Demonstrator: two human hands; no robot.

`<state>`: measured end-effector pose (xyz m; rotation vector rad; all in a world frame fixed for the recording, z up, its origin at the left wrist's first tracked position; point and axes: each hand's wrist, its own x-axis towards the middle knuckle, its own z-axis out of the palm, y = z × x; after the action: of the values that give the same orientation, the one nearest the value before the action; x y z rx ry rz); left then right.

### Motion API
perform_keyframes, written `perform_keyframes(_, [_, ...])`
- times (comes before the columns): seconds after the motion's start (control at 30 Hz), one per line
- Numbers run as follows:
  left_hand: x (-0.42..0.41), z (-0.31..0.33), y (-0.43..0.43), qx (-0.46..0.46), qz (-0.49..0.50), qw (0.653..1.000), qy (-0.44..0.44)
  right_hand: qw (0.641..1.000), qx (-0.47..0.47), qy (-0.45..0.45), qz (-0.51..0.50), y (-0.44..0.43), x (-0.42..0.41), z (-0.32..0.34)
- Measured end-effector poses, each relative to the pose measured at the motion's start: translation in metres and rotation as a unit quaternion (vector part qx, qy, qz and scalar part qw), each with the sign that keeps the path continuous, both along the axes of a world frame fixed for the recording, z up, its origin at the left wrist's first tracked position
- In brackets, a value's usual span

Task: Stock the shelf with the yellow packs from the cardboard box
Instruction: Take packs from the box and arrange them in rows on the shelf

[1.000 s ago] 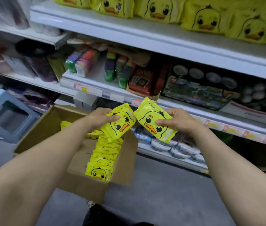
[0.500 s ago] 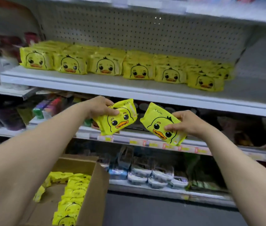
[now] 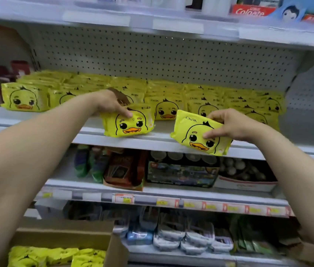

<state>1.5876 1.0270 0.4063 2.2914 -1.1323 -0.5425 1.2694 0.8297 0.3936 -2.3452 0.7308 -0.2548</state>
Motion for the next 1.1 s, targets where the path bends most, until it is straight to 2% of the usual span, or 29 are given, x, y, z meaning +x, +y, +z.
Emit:
perform_keyframes(0.03, [0.012, 0.002, -0.005, 0.009, 0.006, 1.0, -0.015, 1.0, -0.014, 0.005, 0.0, -0.006, 0.012, 0.004])
perform_keyframes(0.13, [0.038, 0.01, -0.021, 0.025, -0.057, 0.996, -0.068, 0.996, -0.079, 0.043, -0.005, -0.022, 0.049, 0.015])
perform_keyframes(0.23, [0.057, 0.015, -0.035, 0.06, -0.075, 0.986, -0.133, 0.994, -0.073, 0.079, 0.013, -0.04, 0.083, 0.016])
perform_keyframes(0.53, [0.091, 0.009, -0.049, 0.073, -0.11, 0.98, -0.149, 0.994, -0.051, 0.09, 0.032, -0.062, 0.142, 0.001])
perform_keyframes(0.8, [0.097, 0.003, -0.053, 0.048, -0.131, 0.981, -0.134, 0.996, -0.083, 0.027, -0.021, -0.052, 0.145, -0.007])
perform_keyframes(0.93, [0.09, 0.003, -0.053, 0.024, -0.148, 0.984, -0.097, 0.994, -0.109, -0.006, -0.029, -0.051, 0.144, -0.014])
perform_keyframes(1.0, [0.084, 0.003, -0.055, 0.018, -0.154, 0.984, -0.087, 0.987, -0.154, 0.002, -0.041, -0.046, 0.143, -0.014])
perform_keyframes(1.07, [0.077, 0.005, -0.058, 0.009, -0.159, 0.984, -0.08, 0.983, -0.171, -0.051, -0.043, -0.035, 0.146, -0.011])
perform_keyframes(1.1, [0.074, 0.007, -0.059, 0.002, -0.165, 0.984, -0.07, 0.985, -0.125, -0.111, -0.03, -0.026, 0.15, -0.009])
